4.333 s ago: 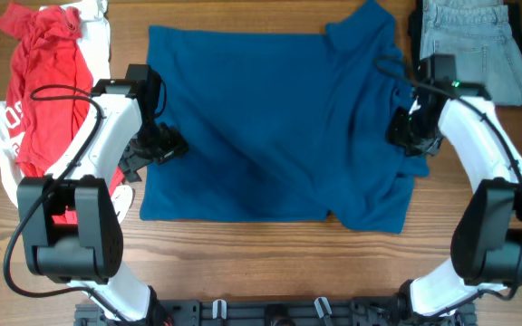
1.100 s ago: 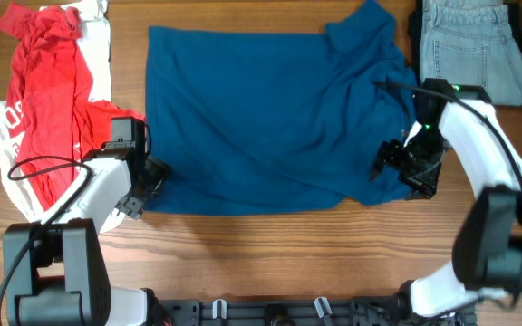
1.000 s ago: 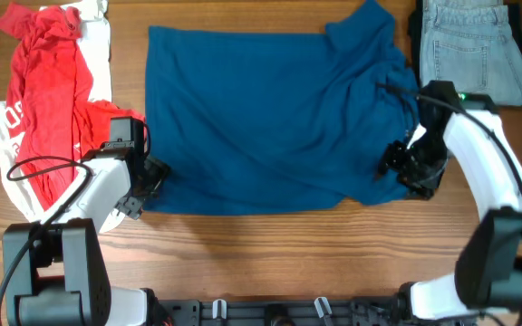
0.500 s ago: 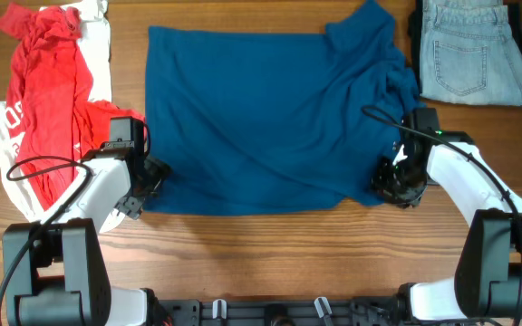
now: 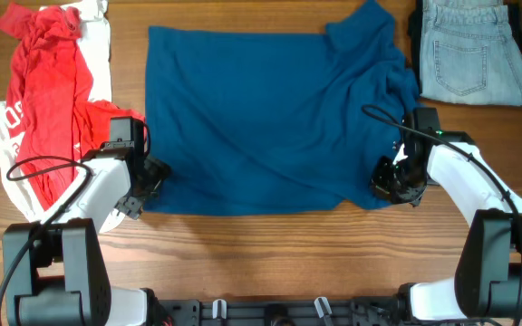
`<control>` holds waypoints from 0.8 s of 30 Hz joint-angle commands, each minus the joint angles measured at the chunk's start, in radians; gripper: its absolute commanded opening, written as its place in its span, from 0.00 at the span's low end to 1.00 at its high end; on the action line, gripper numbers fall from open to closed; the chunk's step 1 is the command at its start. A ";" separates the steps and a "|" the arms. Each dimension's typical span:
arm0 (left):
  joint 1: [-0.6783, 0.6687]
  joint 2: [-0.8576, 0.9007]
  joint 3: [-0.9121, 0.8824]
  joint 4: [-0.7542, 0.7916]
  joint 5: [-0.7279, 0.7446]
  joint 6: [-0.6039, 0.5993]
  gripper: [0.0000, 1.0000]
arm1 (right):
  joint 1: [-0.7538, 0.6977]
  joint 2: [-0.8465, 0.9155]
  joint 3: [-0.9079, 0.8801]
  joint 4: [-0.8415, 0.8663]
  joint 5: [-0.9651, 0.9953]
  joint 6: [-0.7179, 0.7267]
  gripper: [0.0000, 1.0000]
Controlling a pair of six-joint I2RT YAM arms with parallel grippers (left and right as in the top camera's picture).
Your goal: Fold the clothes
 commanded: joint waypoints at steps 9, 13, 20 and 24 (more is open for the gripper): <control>0.010 0.013 -0.020 0.007 -0.011 -0.008 0.87 | 0.004 -0.026 0.315 0.077 0.003 -0.145 0.04; 0.010 0.013 -0.020 0.006 -0.010 -0.008 0.86 | 0.004 -0.005 0.321 0.293 0.003 -0.152 0.04; 0.010 0.013 -0.020 0.008 -0.010 -0.008 0.86 | 0.004 0.137 0.321 0.438 -0.015 -0.152 0.19; 0.010 0.013 -0.020 0.009 -0.010 -0.008 0.87 | 0.004 0.147 0.330 0.468 -0.020 -0.153 0.19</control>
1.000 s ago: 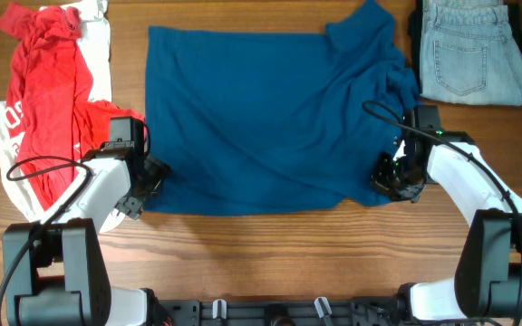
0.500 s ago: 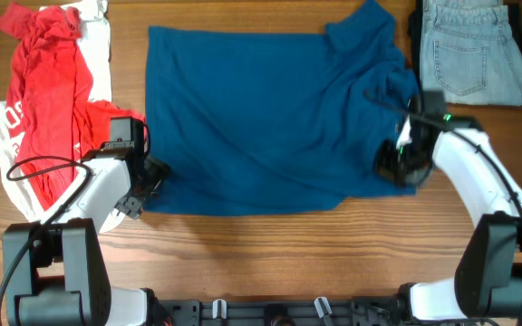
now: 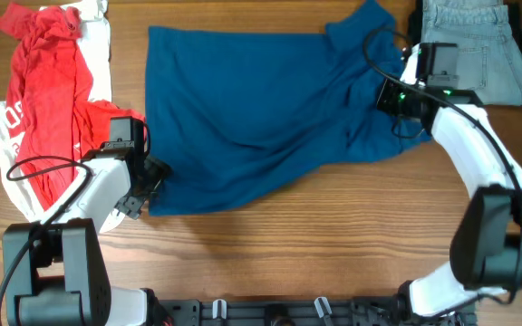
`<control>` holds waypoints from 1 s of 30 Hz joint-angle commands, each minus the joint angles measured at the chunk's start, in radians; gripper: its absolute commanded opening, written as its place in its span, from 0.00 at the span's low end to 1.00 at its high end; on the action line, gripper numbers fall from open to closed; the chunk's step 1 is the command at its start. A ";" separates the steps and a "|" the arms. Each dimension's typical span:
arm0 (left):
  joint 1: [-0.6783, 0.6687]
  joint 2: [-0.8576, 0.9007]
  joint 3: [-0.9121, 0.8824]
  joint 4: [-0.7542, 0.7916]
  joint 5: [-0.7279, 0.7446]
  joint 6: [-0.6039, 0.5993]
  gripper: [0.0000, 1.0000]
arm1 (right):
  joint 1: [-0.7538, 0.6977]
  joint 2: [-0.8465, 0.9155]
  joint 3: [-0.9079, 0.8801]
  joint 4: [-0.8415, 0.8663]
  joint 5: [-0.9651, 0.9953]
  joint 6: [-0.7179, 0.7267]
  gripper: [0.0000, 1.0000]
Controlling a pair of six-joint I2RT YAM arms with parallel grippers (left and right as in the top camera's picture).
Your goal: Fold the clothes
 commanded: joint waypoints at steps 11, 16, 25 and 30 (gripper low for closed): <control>0.010 0.013 -0.020 0.015 -0.010 -0.008 0.87 | 0.004 -0.020 0.213 -0.279 -0.087 -0.039 0.27; 0.010 0.013 -0.020 0.018 -0.010 -0.008 0.87 | 0.004 -0.019 0.180 -0.565 0.008 -0.090 0.31; 0.010 0.013 -0.020 0.015 -0.010 -0.005 0.87 | 0.001 -0.018 -0.057 -0.504 0.032 -0.083 0.34; 0.010 0.013 -0.020 0.016 -0.010 -0.005 0.87 | 0.000 -0.018 -0.151 -0.396 0.062 -0.053 0.45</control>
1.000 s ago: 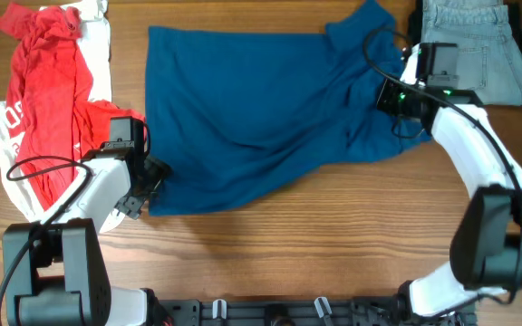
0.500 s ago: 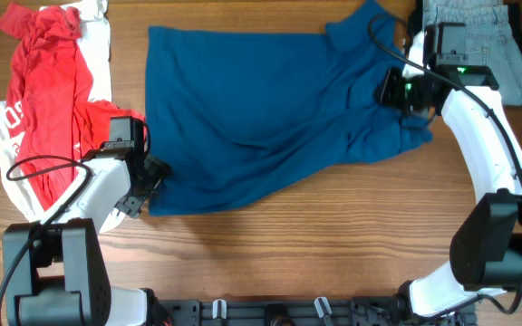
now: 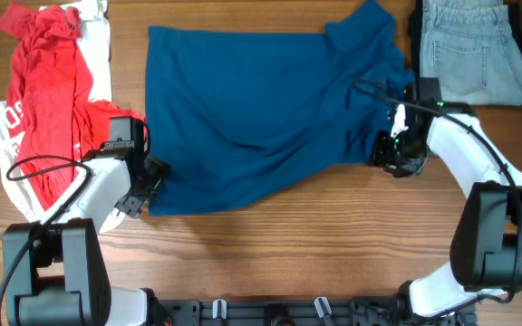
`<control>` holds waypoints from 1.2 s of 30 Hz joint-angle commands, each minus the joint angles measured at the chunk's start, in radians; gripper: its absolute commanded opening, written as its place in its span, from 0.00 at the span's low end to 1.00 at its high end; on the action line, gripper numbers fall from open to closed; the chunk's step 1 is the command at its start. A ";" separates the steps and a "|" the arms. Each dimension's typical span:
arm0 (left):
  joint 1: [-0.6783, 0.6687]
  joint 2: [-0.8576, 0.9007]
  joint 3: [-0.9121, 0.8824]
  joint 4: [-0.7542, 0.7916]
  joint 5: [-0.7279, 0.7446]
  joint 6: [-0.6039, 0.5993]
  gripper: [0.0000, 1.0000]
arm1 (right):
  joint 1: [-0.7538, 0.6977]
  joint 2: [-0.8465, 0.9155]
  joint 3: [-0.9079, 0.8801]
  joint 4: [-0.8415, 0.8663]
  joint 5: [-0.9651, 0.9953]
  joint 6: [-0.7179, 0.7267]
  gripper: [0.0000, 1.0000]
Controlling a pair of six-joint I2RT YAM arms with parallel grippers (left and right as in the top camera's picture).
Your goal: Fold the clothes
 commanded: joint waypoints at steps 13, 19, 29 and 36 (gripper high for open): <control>0.010 0.013 -0.020 0.015 -0.014 -0.001 0.87 | 0.001 -0.008 -0.197 0.473 0.211 0.078 0.57; 0.010 0.013 -0.020 0.014 -0.013 -0.001 0.87 | 0.001 -0.011 -0.196 0.506 0.054 0.077 0.35; 0.010 0.013 -0.020 0.015 -0.013 -0.001 0.87 | 0.000 -0.073 -0.193 0.557 0.037 0.053 0.28; 0.010 0.013 -0.020 0.015 -0.013 -0.001 0.87 | 0.001 -0.073 -0.193 0.638 0.050 0.049 0.10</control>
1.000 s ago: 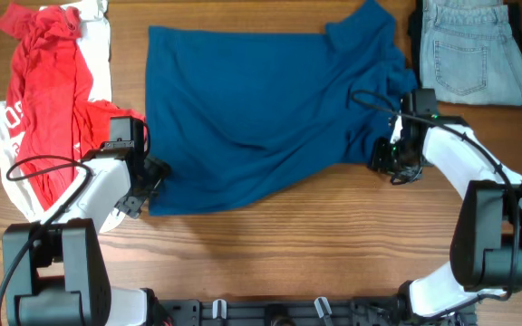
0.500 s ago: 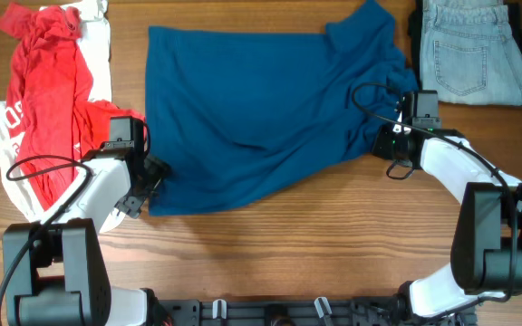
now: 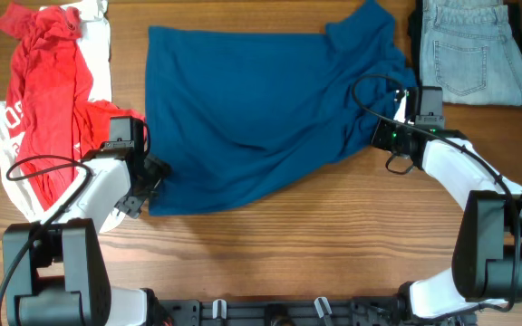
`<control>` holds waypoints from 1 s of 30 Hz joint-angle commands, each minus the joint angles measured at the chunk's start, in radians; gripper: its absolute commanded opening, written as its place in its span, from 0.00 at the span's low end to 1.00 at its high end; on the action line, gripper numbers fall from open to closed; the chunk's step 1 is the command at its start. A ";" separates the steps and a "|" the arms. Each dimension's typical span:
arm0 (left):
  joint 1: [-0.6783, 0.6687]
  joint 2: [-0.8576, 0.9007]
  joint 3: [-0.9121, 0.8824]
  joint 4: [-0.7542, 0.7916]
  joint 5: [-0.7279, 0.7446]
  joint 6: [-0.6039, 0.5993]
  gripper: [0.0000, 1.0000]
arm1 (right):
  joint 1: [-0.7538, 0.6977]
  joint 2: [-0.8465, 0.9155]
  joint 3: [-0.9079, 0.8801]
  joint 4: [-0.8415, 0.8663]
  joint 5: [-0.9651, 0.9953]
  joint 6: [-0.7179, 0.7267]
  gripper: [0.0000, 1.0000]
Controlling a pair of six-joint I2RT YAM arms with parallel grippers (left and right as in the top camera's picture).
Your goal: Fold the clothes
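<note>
A dark blue garment lies spread across the middle of the table, its lower right part drawn up so the bottom edge runs slanted. My left gripper sits at the garment's lower left corner and looks shut on it. My right gripper points left at the garment's right edge, touching the bunched cloth there. Its jaws are too small and dark to read in the overhead view.
A crumpled red and white garment lies at the left, close to my left arm. Folded light blue jeans rest at the back right corner. Bare wooden table runs along the front.
My right gripper has moved a little up and left, from just off the garment's lower right edge to its right edge. The garment and my left arm have not moved.
The garment lay flat, with a gripper at each lower corner. Then my right gripper was up near the jeans and the lower right corner had come up with it. It later sat lower beside the cloth, and now rests at the right edge.
</note>
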 commanded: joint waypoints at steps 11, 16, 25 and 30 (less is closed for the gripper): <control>0.010 0.013 -0.019 0.011 -0.010 -0.001 0.87 | 0.000 -0.135 0.042 -0.142 -0.099 0.029 0.04; 0.010 0.013 -0.019 0.011 -0.010 -0.001 0.87 | 0.000 -0.276 0.133 -0.439 -0.099 0.062 0.04; 0.010 0.013 -0.019 0.011 -0.010 0.003 0.87 | -0.002 -0.318 0.150 -0.914 0.053 0.140 0.04; 0.010 0.013 -0.019 0.007 -0.013 0.029 0.87 | -0.057 -0.318 0.158 -0.990 0.061 0.137 0.15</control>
